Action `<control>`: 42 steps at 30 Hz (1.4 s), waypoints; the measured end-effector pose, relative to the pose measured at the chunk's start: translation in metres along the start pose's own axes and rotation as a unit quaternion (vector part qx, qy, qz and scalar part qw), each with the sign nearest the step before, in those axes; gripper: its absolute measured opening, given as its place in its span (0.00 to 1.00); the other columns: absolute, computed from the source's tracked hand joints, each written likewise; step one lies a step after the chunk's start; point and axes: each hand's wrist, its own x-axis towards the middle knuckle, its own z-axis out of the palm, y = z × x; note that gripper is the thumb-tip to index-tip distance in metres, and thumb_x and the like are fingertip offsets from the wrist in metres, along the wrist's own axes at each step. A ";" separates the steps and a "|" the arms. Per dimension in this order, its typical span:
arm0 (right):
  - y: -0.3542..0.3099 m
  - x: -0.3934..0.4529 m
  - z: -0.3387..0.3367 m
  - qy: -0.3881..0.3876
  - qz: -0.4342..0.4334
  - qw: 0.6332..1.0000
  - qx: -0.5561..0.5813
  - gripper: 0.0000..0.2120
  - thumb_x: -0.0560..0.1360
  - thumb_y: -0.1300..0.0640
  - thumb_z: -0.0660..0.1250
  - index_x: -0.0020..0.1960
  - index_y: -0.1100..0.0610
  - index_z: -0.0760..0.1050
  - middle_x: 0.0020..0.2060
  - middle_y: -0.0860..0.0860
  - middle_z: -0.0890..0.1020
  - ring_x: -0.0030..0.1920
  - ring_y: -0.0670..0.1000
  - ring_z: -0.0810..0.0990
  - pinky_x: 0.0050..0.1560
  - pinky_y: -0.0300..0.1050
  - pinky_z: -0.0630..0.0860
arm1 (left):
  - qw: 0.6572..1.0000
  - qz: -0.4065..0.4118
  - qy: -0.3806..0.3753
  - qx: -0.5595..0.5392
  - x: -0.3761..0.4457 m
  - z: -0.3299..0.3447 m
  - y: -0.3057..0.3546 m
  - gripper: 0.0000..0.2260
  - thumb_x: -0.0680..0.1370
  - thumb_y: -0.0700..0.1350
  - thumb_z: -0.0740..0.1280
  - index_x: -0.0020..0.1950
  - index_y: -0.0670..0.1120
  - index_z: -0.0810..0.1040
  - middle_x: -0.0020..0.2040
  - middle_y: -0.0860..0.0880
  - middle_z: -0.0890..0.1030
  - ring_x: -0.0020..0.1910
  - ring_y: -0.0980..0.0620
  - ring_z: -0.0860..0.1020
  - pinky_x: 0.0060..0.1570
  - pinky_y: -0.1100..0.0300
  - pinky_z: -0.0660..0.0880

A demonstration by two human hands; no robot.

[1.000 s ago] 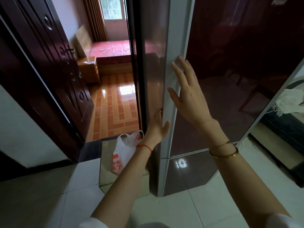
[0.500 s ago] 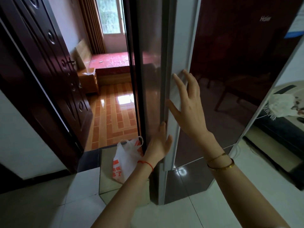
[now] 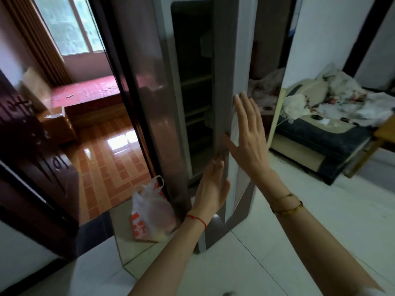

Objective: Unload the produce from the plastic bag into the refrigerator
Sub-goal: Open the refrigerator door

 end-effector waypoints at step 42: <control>0.247 -0.098 -0.200 0.072 0.201 0.940 -0.266 0.35 0.78 0.65 0.62 0.79 0.60 0.49 0.79 0.56 0.52 0.79 0.56 0.49 0.77 0.58 0.54 | 0.958 0.287 -0.008 -0.019 0.094 0.134 0.181 0.29 0.78 0.39 0.65 0.78 0.43 0.59 0.77 0.46 0.63 0.77 0.51 0.58 0.74 0.46 0.62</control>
